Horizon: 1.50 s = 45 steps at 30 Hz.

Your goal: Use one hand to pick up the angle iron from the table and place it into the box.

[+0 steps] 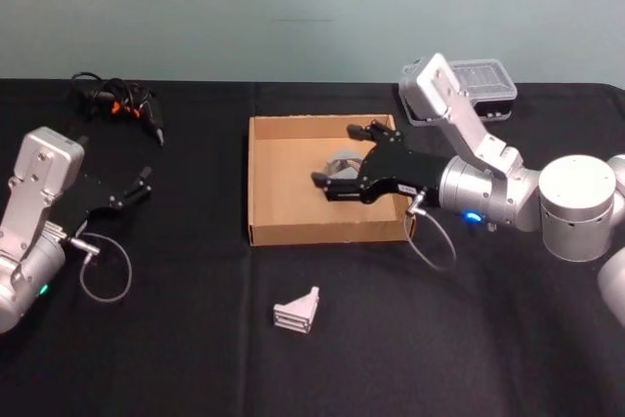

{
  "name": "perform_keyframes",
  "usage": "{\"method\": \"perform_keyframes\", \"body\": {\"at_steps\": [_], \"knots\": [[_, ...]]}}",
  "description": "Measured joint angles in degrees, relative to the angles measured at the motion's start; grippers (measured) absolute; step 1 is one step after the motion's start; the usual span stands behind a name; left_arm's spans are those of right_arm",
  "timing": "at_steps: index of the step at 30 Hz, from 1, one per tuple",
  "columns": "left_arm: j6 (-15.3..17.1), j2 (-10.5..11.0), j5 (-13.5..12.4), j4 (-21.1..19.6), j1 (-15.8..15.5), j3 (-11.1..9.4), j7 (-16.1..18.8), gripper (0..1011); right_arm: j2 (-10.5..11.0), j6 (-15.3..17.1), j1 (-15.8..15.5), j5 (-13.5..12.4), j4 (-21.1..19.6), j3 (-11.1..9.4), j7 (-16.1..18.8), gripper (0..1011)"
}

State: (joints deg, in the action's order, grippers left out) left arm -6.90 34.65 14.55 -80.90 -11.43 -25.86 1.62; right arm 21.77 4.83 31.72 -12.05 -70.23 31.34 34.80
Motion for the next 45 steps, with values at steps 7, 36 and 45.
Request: {"method": "perform_keyframes", "body": {"at_steps": [7,36,45], "knots": [[0.0,0.0,0.0,0.0,0.0,0.0,0.0,1000,2.56,8.09,-3.27,-1.43,-9.95,1.14,0.03,1004],[0.0,0.0,0.0,0.0,0.0,0.0,0.0,1000,10.79,31.73,-9.21,-6.15,-29.65,7.61,-1.51,1004],[0.0,0.0,0.0,0.0,0.0,0.0,0.0,1000,11.96,32.3,-9.05,-3.85,-29.96,8.79,-2.44,1004]]}}
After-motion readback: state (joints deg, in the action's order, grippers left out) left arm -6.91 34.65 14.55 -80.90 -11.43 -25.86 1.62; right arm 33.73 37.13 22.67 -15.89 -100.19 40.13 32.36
